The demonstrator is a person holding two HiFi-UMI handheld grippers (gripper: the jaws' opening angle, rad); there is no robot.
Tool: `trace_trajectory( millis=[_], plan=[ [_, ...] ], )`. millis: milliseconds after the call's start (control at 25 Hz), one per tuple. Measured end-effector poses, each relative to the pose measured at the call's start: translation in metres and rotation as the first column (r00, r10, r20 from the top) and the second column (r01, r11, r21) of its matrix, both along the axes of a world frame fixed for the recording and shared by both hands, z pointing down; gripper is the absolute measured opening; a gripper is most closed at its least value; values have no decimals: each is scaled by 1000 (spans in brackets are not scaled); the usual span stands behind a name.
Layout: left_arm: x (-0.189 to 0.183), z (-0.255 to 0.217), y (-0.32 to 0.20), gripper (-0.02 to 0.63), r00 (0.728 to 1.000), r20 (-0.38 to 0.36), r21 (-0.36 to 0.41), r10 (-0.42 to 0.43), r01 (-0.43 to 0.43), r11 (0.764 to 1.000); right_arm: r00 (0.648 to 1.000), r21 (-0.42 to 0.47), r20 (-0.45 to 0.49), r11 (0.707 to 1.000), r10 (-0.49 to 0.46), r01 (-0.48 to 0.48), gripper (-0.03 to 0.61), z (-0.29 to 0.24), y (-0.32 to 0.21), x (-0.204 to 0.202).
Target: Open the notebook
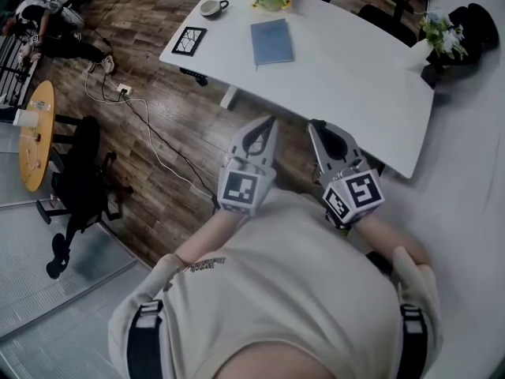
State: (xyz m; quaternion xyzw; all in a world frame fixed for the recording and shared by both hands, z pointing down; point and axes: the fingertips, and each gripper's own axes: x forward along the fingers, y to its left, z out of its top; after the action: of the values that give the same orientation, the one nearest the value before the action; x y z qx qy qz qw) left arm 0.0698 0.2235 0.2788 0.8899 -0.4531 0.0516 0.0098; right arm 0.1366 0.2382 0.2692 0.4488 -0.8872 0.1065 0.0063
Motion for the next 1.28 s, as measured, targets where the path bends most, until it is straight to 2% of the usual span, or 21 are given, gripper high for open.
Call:
trace_trajectory(
  millis=[600, 1000, 1280],
  plan=[
    [-43, 17, -130, 2, 999, -10, -73, 34, -35, 997, 999, -93, -37, 995, 18, -22, 3, 23, -129, -47],
    [-77, 20, -241, 2, 994, -39, -127, 99, -103, 987, 991, -117, -85, 987, 105, -115, 3, 18, -235, -74],
    [-81, 21, -287, 2, 987, -48, -145, 150, -156, 977, 978, -123, -112, 974, 176, -189, 3, 13, -283, -71]
  ],
)
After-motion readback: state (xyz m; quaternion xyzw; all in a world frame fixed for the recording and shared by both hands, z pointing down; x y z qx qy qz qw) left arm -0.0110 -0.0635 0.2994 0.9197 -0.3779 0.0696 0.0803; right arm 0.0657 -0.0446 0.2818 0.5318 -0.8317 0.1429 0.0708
